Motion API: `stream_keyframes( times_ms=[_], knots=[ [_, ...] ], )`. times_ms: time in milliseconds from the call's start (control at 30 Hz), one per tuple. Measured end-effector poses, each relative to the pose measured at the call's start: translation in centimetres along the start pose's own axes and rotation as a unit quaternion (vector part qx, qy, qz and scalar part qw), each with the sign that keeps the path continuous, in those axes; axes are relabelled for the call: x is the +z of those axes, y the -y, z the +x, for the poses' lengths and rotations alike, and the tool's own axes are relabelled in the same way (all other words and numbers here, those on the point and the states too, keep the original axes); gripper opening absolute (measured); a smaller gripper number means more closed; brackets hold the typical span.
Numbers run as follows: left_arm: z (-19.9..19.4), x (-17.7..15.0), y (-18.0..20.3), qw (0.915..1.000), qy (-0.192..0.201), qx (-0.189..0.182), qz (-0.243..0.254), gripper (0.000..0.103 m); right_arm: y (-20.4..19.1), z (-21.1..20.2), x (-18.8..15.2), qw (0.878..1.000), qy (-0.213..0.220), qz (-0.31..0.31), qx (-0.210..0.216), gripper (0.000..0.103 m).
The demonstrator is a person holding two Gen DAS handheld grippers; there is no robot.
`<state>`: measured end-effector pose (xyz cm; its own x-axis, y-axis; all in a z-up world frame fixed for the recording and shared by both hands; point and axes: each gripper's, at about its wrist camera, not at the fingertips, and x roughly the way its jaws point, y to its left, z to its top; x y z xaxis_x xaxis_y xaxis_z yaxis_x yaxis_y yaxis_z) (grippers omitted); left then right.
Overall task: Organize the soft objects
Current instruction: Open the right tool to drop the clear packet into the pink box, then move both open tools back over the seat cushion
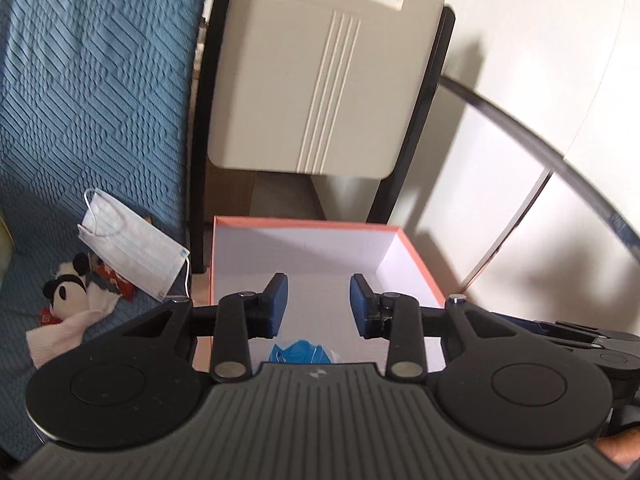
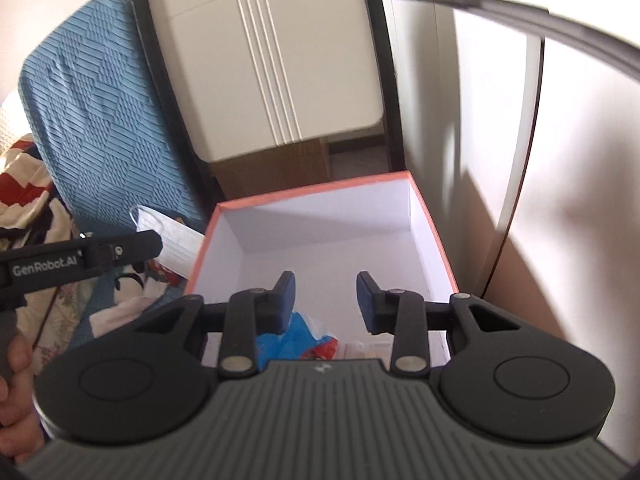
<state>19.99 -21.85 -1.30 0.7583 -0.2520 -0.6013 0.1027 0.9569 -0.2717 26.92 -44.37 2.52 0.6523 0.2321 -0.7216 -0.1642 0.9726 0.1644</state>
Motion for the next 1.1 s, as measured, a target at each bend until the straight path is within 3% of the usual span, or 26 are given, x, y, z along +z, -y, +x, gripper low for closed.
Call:
stream_keyframes(
  times_ms=[467, 633, 800, 1100],
  knots=[
    [-8.6, 2.1, -5.5, 0.9965, 0.075, -0.009, -0.035, 0.04, -8.6, -4.4, 0.5, 0.995, 0.065, -0.064, 0.031, 0.037],
    [-10.3, 1.6, -7.4, 0.9953, 0.088, -0.006, -0.041, 0.039, -11.3, -4.4, 0.0, 0.994, 0.066, -0.078, 0.045, 0.037],
    [-11.1, 0.7, -9.5, 0.995, 0.094, 0.028, -0.018, 0.039, -13.5, -3.4, -0.9, 0.993, 0.063, -0.086, 0.053, 0.037],
    [-11.7, -1.4, -14.5, 0.9928, 0.1, 0.055, -0.035, 0.039, -17.2, -0.9, -3.7, 0.991, 0.045, -0.101, 0.07, 0.037]
  ],
)
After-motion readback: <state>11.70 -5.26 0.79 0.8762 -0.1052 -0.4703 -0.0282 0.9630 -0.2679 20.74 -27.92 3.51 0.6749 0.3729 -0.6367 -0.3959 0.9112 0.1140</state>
